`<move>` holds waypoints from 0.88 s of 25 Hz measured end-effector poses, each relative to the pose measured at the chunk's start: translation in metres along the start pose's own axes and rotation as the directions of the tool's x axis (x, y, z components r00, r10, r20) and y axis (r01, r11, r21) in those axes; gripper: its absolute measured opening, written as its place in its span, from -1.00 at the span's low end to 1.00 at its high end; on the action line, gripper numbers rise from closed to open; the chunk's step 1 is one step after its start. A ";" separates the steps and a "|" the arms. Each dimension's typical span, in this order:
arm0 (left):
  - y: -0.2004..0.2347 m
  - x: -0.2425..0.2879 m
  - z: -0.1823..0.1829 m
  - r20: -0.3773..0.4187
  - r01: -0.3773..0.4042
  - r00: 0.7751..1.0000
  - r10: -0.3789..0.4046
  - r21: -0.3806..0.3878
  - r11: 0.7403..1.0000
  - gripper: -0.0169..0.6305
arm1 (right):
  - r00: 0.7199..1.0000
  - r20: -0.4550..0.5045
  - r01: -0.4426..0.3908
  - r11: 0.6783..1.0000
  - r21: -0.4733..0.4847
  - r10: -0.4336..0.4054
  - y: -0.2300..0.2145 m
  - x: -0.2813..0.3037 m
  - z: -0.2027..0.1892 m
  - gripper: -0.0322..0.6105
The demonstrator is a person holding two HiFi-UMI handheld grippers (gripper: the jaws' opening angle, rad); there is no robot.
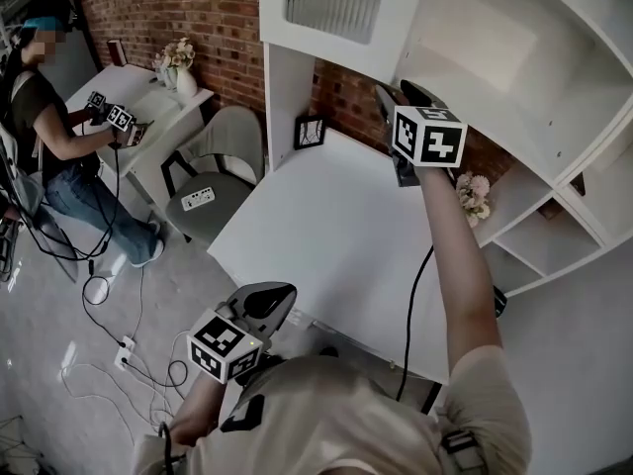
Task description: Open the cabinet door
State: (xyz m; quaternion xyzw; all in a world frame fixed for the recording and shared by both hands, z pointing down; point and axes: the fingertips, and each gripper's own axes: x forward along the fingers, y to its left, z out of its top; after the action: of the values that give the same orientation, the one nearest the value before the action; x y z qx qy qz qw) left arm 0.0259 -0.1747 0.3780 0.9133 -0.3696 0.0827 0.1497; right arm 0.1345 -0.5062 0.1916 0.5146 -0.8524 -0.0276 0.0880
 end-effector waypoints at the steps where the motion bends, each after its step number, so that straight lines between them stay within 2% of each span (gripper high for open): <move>1: 0.001 0.000 0.001 0.002 0.000 1.000 0.000 0.002 1.000 -0.90 | 1.000 -0.003 -0.002 1.000 -0.012 0.002 0.001 0.003 0.002 -0.29; 5: 0.002 -0.004 0.000 0.000 0.006 1.000 -0.006 0.004 1.000 -0.90 | 1.000 -0.010 0.007 0.999 -0.043 -0.008 0.010 0.012 0.003 -0.28; 12: 0.010 -0.003 0.002 0.004 -0.010 1.000 0.010 0.007 1.000 -0.90 | 1.000 -0.012 0.008 1.000 -0.028 -0.009 0.012 0.014 0.003 -0.19; 16: 0.006 -0.003 0.002 0.005 0.008 1.000 -0.008 0.014 1.000 -0.90 | 0.998 -0.018 -0.065 0.996 0.056 0.066 0.017 0.006 0.005 -0.19; 22: 0.003 -0.004 0.001 -0.002 0.019 1.000 -0.019 0.020 1.000 -0.90 | 0.992 -0.029 -0.119 0.990 0.073 0.122 0.029 -0.009 0.008 -0.19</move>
State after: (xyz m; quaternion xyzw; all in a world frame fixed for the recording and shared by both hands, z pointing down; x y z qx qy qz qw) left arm 0.0205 -0.1746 0.3765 0.9181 -0.3601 0.0860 0.1418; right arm 0.1121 -0.4854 0.1871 0.4654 -0.8808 0.0165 0.0853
